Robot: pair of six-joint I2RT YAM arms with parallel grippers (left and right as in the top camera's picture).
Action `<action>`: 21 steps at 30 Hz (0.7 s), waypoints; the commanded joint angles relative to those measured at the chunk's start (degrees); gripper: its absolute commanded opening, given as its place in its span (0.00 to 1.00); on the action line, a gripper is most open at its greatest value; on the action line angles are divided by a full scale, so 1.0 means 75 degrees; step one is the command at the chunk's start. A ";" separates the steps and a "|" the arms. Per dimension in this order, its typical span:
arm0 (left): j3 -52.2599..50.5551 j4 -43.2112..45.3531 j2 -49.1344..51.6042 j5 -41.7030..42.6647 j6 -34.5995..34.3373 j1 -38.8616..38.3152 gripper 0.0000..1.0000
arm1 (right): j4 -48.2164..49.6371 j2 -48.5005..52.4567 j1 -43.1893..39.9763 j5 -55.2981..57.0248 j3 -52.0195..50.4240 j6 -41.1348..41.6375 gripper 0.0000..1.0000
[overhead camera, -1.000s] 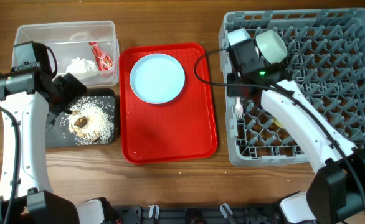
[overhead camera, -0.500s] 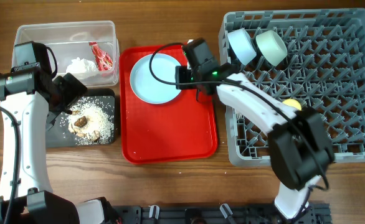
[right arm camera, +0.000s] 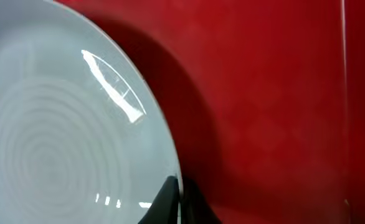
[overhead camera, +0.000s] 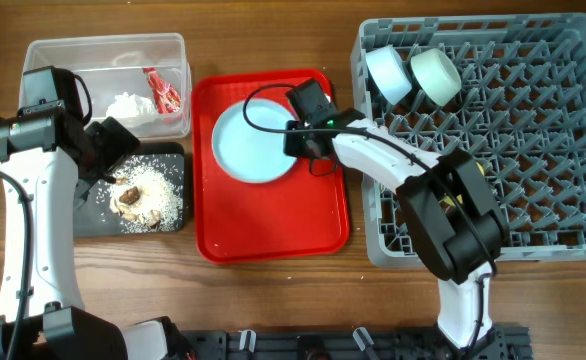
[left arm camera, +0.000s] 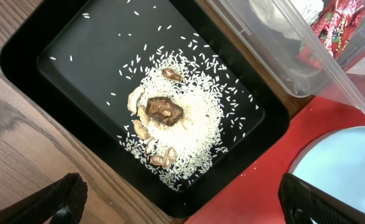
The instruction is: Sort waste into correct bins and load items into the dishwasher rack
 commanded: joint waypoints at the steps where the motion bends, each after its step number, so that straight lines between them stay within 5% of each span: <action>1: 0.0055 0.0020 -0.0111 -0.0038 0.0029 0.0026 1.00 | -0.0417 -0.0402 -0.0323 0.0152 0.0044 -0.0143 0.04; 14: 0.0055 0.0189 -0.0111 0.0618 0.0032 0.0026 1.00 | -0.2565 -0.5365 -0.1836 0.3812 0.0044 -0.4473 0.04; 17: 0.0055 0.0227 -0.0111 0.0766 0.0029 -0.0003 1.00 | -0.3159 -0.5796 -0.2209 0.5077 0.0044 -0.5648 0.04; 21: 0.0055 0.0227 -0.0111 0.0769 0.0029 -0.0003 1.00 | -0.3847 -0.5759 -0.2361 0.6543 -0.0085 -0.5630 0.04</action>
